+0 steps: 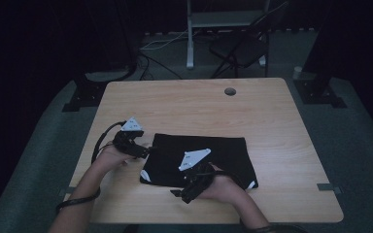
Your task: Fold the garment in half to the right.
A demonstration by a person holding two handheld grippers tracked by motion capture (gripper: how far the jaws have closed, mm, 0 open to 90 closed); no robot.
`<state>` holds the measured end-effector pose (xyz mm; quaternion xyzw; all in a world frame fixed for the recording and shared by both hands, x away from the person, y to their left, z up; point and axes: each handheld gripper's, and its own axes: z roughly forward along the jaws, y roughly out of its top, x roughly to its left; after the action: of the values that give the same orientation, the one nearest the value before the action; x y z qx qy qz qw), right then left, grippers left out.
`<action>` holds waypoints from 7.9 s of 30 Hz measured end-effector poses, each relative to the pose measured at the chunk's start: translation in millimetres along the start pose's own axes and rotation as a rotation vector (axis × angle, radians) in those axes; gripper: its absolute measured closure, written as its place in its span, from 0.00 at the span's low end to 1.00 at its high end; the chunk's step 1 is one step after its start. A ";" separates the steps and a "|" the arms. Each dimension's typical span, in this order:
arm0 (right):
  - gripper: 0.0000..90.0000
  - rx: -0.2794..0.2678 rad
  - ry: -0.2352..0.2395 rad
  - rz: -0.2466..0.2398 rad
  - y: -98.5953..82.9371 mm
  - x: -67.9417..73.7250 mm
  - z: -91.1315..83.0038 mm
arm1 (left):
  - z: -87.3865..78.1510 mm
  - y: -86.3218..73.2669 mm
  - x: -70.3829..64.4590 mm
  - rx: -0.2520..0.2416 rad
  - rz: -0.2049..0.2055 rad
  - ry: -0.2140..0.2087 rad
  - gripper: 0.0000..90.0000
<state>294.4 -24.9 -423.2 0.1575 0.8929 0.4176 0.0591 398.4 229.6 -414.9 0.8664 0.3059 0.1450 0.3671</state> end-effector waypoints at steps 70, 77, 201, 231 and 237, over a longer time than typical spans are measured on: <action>0.90 0.068 -0.123 -0.019 51.3 7.7 77.7 | 39.0 19.2 -17.3 0.055 0.068 -0.069 0.83; 0.90 0.041 -0.108 0.006 55.3 11.1 79.4 | 35.1 30.9 -35.0 0.157 0.115 0.033 0.87; 0.87 -0.184 -0.179 -0.107 -60.1 -7.4 -103.9 | 89.7 145.7 -164.2 0.259 0.220 0.022 0.87; 0.29 -0.183 -0.121 -0.040 -96.2 -6.6 -115.5 | 107.5 130.9 -157.2 0.186 0.117 0.065 0.46; 0.24 -0.107 -0.083 0.013 -105.5 -13.6 -100.3 | 130.5 131.9 -169.3 0.167 0.106 0.079 0.40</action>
<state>259.0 -165.7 -439.6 0.1771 0.8650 0.4584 0.1015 385.9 -21.3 -413.6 0.9026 0.2849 0.1724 0.2728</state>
